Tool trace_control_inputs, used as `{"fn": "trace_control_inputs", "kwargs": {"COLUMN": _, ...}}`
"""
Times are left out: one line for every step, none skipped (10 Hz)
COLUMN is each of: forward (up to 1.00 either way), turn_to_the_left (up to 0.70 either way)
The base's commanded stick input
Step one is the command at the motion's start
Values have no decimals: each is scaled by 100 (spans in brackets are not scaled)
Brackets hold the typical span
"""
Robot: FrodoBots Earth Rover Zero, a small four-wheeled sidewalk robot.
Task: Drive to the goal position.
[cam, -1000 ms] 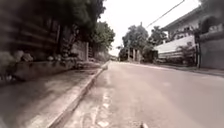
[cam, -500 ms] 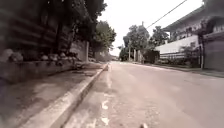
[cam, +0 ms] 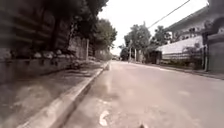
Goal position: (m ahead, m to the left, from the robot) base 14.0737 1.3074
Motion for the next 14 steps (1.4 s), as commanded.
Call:
{"fn": "trace_control_inputs", "kwargs": {"forward": 70, "turn_to_the_left": -7}}
{"fn": "trace_control_inputs", "kwargs": {"forward": 70, "turn_to_the_left": -15}}
{"fn": "trace_control_inputs", "kwargs": {"forward": 70, "turn_to_the_left": -25}}
{"fn": "trace_control_inputs", "kwargs": {"forward": 70, "turn_to_the_left": -29}}
{"fn": "trace_control_inputs", "kwargs": {"forward": 70, "turn_to_the_left": -29}}
{"fn": "trace_control_inputs", "kwargs": {"forward": 70, "turn_to_the_left": -28}}
{"fn": "trace_control_inputs", "kwargs": {"forward": 70, "turn_to_the_left": -27}}
{"fn": "trace_control_inputs", "kwargs": {"forward": 70, "turn_to_the_left": -11}}
{"fn": "trace_control_inputs", "kwargs": {"forward": 70, "turn_to_the_left": 0}}
{"fn": "trace_control_inputs", "kwargs": {"forward": 70, "turn_to_the_left": 0}}
{"fn": "trace_control_inputs", "kwargs": {"forward": 70, "turn_to_the_left": 0}}
{"fn": "trace_control_inputs", "kwargs": {"forward": 70, "turn_to_the_left": 0}}
{"fn": "trace_control_inputs", "kwargs": {"forward": 70, "turn_to_the_left": 0}}
{"fn": "trace_control_inputs", "kwargs": {"forward": 70, "turn_to_the_left": 0}}
